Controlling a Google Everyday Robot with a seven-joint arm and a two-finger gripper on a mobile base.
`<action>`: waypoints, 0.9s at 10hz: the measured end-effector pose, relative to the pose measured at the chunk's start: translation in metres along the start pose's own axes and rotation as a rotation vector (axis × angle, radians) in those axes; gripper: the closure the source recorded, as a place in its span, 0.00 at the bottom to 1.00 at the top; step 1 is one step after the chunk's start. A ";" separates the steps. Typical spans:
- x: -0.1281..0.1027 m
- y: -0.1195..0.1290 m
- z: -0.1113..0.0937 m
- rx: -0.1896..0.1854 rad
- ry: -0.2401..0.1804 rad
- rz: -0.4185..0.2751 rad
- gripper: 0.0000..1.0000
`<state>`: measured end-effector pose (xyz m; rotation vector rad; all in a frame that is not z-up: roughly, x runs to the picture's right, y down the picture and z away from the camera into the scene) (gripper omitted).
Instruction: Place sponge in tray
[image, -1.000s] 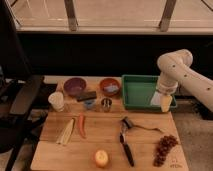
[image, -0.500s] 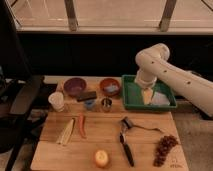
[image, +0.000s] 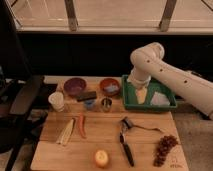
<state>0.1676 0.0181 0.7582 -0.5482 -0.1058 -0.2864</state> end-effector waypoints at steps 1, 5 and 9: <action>0.000 0.000 -0.001 0.000 0.005 -0.007 0.20; -0.029 -0.035 0.007 0.045 -0.028 -0.116 0.20; -0.087 -0.080 0.026 0.069 -0.135 -0.191 0.20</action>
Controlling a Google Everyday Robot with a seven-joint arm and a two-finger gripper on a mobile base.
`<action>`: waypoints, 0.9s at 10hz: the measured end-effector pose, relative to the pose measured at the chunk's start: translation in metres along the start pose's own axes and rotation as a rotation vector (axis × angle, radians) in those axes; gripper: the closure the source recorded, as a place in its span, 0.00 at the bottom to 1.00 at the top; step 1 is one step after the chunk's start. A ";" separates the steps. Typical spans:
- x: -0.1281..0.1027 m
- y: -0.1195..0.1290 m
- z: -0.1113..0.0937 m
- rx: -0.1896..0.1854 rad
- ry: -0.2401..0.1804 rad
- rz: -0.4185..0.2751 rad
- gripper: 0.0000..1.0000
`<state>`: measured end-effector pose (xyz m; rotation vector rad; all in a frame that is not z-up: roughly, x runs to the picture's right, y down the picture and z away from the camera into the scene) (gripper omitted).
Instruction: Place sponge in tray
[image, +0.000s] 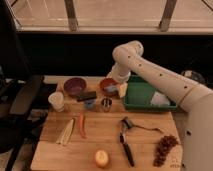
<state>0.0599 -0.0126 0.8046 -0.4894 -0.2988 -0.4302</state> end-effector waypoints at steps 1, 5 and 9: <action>0.002 0.002 -0.001 -0.003 0.001 0.003 0.20; 0.001 0.001 0.000 -0.003 0.001 0.001 0.20; -0.003 -0.008 -0.008 0.036 0.010 -0.042 0.20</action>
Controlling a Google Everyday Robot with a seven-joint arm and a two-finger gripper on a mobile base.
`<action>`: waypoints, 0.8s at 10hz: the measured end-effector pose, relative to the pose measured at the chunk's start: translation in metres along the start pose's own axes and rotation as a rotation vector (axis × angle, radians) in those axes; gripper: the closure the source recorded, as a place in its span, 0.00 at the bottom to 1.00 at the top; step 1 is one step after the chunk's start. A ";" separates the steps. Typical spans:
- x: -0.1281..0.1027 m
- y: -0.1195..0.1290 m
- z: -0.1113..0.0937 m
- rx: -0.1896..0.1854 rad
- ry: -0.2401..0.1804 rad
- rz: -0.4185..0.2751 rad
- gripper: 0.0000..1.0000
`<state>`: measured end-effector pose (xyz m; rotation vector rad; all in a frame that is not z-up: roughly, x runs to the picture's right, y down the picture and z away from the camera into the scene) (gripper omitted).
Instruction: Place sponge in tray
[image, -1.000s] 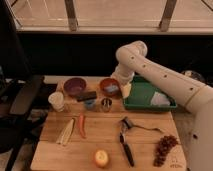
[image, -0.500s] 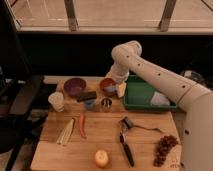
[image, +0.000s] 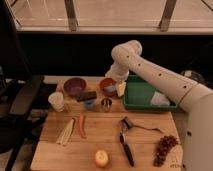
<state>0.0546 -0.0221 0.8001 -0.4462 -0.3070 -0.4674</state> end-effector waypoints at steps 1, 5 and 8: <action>0.000 -0.004 -0.001 0.006 0.001 -0.016 0.20; 0.001 -0.014 0.019 -0.008 -0.003 -0.036 0.20; 0.022 -0.020 0.045 -0.031 -0.014 -0.008 0.20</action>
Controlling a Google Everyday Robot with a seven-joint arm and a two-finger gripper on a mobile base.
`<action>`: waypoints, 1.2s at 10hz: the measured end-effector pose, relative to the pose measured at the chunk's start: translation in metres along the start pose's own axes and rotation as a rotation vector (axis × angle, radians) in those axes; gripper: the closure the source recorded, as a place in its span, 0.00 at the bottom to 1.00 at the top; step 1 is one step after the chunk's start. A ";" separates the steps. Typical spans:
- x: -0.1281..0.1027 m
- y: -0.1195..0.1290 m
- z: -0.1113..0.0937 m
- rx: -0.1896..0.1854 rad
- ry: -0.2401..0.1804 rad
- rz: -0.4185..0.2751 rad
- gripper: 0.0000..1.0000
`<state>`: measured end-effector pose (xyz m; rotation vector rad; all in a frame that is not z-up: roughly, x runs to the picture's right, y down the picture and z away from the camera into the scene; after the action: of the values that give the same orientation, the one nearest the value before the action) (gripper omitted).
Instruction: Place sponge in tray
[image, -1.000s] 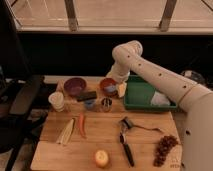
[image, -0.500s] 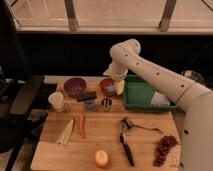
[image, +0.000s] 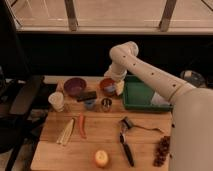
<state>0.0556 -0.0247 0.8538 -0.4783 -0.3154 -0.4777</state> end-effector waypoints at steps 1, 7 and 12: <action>0.006 -0.006 0.006 -0.003 -0.010 0.006 0.20; 0.011 -0.032 0.049 -0.039 -0.070 -0.011 0.20; 0.008 -0.037 0.072 -0.032 -0.104 -0.019 0.20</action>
<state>0.0310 -0.0204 0.9312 -0.5328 -0.4135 -0.4781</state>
